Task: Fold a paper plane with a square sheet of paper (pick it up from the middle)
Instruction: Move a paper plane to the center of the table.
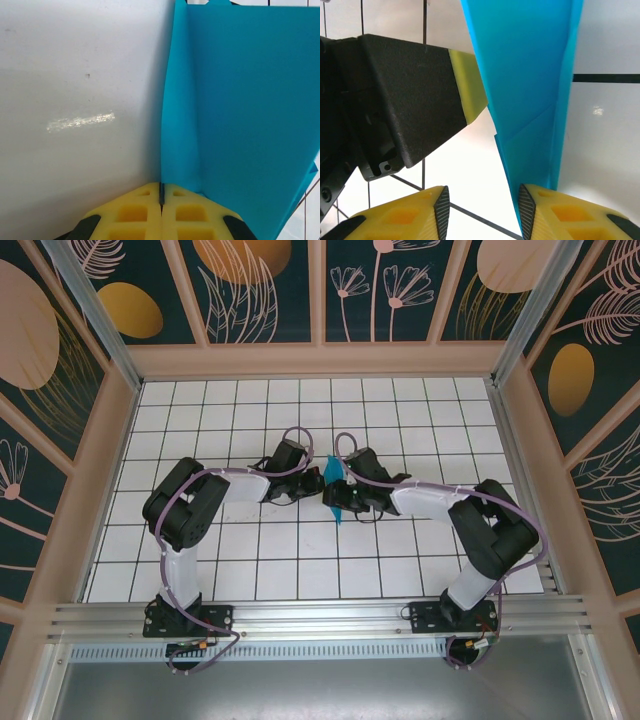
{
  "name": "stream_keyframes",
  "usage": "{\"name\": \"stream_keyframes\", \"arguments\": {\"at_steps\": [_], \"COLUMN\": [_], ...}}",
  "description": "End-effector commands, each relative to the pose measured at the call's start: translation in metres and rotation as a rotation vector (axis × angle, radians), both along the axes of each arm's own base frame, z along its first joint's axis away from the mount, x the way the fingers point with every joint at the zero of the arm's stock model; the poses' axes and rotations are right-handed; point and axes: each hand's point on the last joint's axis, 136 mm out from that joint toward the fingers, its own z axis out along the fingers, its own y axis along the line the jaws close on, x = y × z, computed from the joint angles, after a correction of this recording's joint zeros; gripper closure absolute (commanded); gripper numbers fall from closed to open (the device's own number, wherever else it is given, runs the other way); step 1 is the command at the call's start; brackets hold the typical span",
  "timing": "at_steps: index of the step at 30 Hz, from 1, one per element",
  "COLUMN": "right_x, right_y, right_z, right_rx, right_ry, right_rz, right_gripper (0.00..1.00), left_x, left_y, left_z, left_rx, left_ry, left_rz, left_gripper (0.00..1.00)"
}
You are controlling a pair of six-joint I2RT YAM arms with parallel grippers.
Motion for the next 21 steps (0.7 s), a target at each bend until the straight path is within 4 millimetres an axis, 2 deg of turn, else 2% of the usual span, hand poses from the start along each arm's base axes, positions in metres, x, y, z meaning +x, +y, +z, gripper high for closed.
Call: {"name": "stream_keyframes", "arguments": {"at_steps": [1, 8, 13, 21], "right_x": [0.002, 0.013, 0.020, 0.022], "right_y": [-0.009, -0.016, -0.016, -0.019], "right_z": [-0.012, -0.018, -0.023, -0.032], "right_rx": [-0.068, -0.149, -0.185, -0.236], "right_ry": [0.007, -0.015, -0.020, -0.004], "right_rz": [-0.042, -0.077, -0.095, -0.114], "right_gripper": [0.59, 0.62, 0.68, 0.75], "left_x": [0.000, 0.000, 0.000, 0.000], "left_y": [0.009, 0.009, 0.008, 0.007], "left_z": [-0.018, -0.017, -0.015, -0.008], "left_rx": [0.053, 0.051, 0.046, 0.031], "left_ry": [0.034, 0.033, 0.034, 0.032], "left_rz": [0.012, 0.013, 0.012, 0.015], "left_gripper": [1.00, 1.00, 1.00, 1.00]}}
